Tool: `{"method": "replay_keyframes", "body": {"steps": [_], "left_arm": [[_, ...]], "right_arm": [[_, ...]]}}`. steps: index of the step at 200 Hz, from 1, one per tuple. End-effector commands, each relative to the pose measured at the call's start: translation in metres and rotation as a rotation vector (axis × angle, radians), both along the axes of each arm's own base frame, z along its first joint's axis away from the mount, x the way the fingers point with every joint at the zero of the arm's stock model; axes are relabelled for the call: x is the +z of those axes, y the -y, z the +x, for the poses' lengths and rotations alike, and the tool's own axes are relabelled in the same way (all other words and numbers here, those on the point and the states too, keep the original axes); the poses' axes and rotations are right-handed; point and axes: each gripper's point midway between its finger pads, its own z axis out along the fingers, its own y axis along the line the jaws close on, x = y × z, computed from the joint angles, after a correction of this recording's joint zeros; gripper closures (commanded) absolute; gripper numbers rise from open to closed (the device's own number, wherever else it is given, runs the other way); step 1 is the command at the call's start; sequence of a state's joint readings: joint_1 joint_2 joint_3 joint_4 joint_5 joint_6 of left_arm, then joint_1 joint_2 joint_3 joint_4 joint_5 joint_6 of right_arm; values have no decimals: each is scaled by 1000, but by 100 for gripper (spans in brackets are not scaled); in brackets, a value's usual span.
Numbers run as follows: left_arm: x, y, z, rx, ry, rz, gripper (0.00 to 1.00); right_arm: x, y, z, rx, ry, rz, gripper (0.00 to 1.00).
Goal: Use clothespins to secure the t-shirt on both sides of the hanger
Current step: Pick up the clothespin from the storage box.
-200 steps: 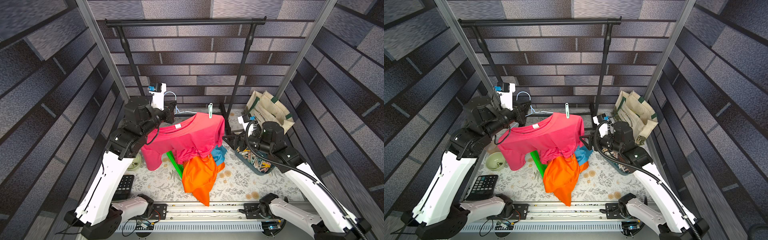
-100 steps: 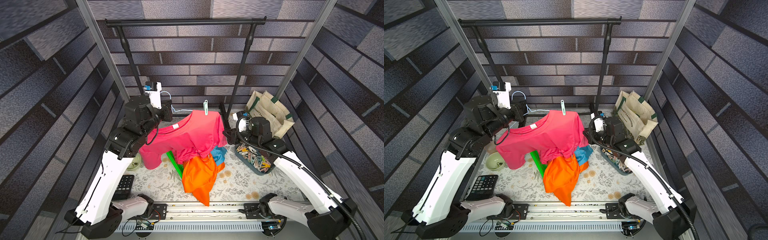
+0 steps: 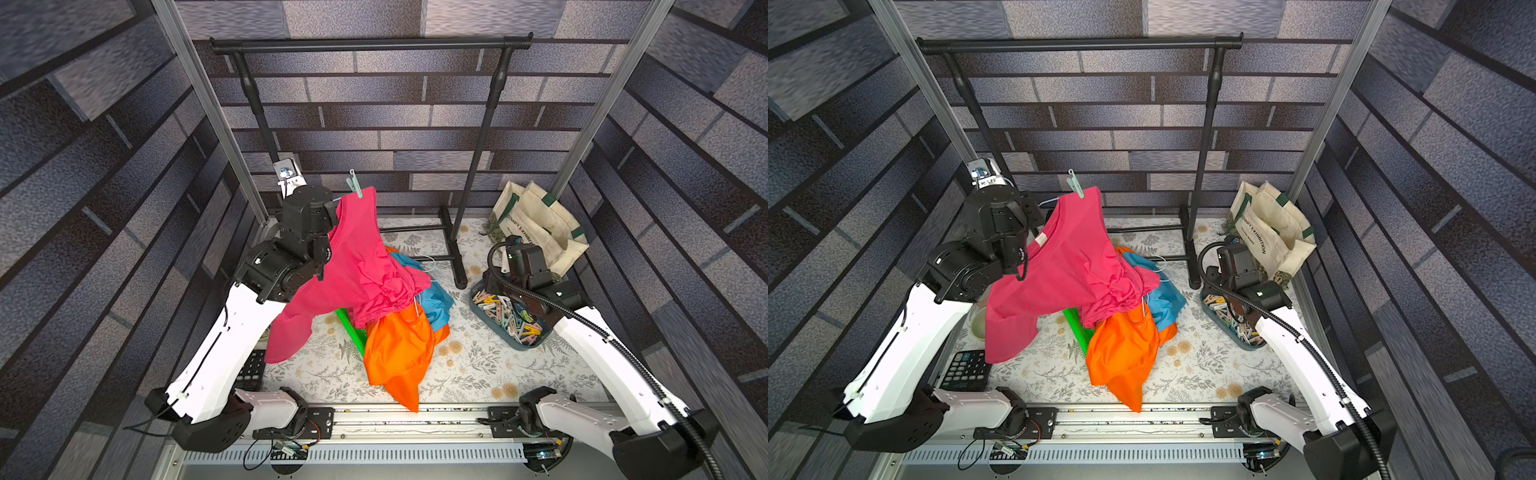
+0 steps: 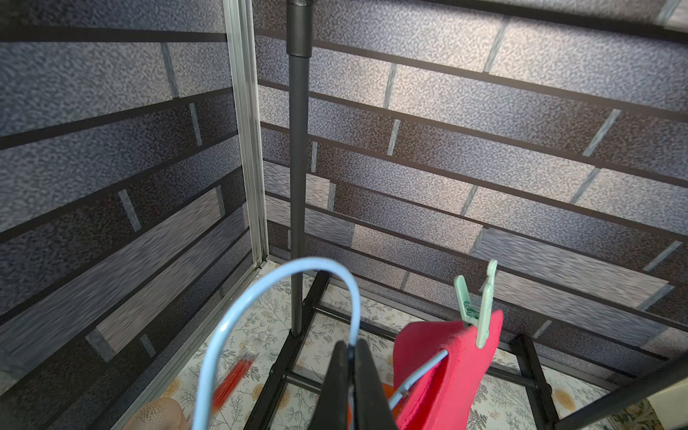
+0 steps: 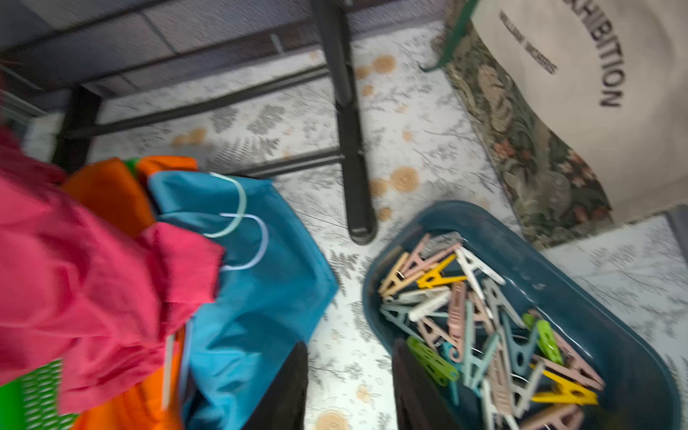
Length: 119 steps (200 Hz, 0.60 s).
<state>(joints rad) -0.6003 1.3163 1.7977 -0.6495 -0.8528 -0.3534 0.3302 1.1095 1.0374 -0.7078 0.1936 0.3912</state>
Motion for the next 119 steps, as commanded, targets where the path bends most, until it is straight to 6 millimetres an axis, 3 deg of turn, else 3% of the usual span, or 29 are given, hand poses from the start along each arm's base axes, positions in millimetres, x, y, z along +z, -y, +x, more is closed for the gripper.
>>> {"method": "replay_keyframes", "body": {"steps": [1, 24, 55, 92, 119], "left_arm": [[1, 6, 8, 32, 40, -50, 100], [-13, 20, 20, 3, 5, -33, 100], [-27, 30, 30, -19, -30, -16, 100], [-36, 39, 37, -50, -42, -6, 100], [-41, 49, 44, -90, -51, -2, 100]], "right_arm": [[-71, 28, -26, -108, -265, -9, 63], [-106, 27, -21, -126, -355, 66, 63], [-137, 29, -5, -160, -430, 135, 64], [-156, 37, 12, -199, -448, 186, 64], [-161, 46, 22, -222, -440, 196, 55]]}}
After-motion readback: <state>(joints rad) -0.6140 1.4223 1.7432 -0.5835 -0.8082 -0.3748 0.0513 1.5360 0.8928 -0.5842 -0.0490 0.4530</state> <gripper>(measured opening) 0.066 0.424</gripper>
